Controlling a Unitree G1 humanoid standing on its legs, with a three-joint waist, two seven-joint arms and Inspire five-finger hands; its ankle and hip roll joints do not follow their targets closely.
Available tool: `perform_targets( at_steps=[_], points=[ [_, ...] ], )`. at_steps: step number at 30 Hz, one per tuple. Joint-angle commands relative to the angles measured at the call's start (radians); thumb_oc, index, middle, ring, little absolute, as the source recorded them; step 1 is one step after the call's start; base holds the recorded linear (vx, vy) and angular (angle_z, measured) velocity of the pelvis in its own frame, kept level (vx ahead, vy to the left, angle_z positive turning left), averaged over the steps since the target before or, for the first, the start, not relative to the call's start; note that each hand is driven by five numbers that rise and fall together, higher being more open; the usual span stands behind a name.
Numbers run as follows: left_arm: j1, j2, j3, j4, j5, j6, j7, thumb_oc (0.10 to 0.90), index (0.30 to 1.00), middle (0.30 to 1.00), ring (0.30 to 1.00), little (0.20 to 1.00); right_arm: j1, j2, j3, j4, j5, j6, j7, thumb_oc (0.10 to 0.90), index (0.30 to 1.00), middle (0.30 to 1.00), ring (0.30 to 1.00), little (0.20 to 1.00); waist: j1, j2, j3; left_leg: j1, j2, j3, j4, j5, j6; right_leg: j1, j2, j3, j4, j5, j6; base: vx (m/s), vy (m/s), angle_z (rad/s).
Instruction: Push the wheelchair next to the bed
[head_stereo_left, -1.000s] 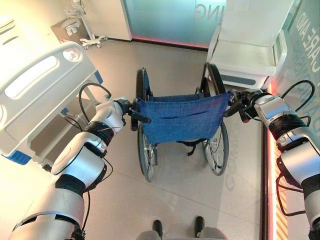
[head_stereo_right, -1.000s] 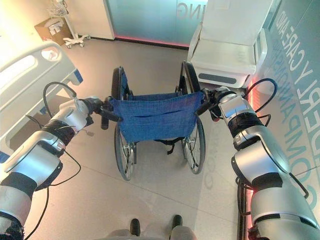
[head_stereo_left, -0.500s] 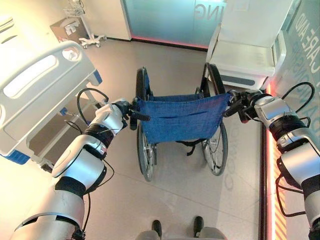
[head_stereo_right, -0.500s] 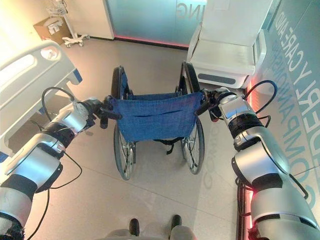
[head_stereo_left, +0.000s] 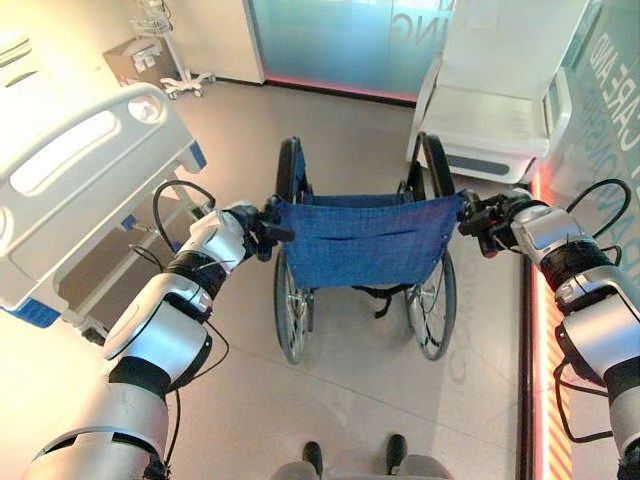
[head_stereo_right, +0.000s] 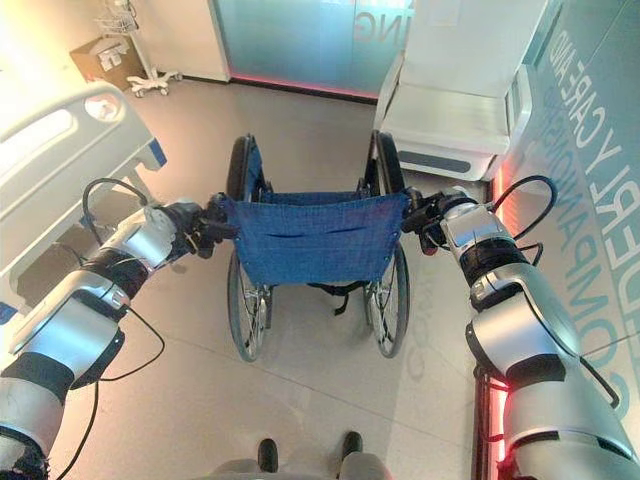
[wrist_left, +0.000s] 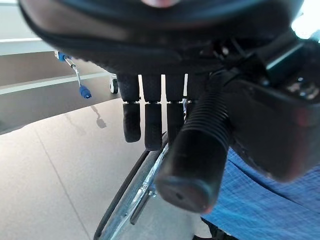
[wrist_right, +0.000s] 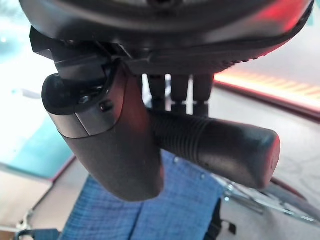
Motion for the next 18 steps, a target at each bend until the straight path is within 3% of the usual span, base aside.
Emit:
perform_targets(
  at_steps=[1, 7, 18],
  points=[
    [0.091, -0.018, -0.06, 0.053, -0.002, -0.069, 0.024, 0.4, 0.3, 0.3, 0.3, 0.3, -0.009, 0.044, -0.049, -0.067, 0.13, -0.127, 0.129, 0.4, 0.3, 0.3, 0.3, 0.3, 0.022, -0.031, 0.052, -0.02, -0.011, 0.0, 0.053, -0.07, -0.001, -0.003, -0.02, 0.034, 0.085, -0.106, -0.013, 0.0, 0.0, 0.0],
    [0.1, 0.001, -0.055, 0.008, -0.038, -0.121, 0.063, 0.4, 0.3, 0.3, 0.3, 0.3, 0.028, 0.04, -0.059, -0.107, 0.088, -0.199, 0.059, 0.4, 0.3, 0.3, 0.3, 0.3, 0.024, -0.023, 0.04, -0.02, -0.014, -0.003, 0.049, -0.07, -0.004, -0.001, -0.021, 0.029, 0.082, -0.107, -0.011, 0.0, 0.0, 0.0],
    [0.096, 0.039, -0.044, -0.052, -0.069, -0.176, 0.106, 0.4, 0.3, 0.3, 0.3, 0.3, 0.059, 0.046, -0.012, -0.062, -0.156, -0.164, 0.154, 0.4, 0.3, 0.3, 0.3, 0.3, 0.035, -0.007, 0.04, -0.025, -0.013, -0.009, 0.057, -0.073, -0.004, -0.004, -0.021, 0.022, 0.092, -0.116, -0.017, 0.0, 0.0, 0.0]
  ],
)
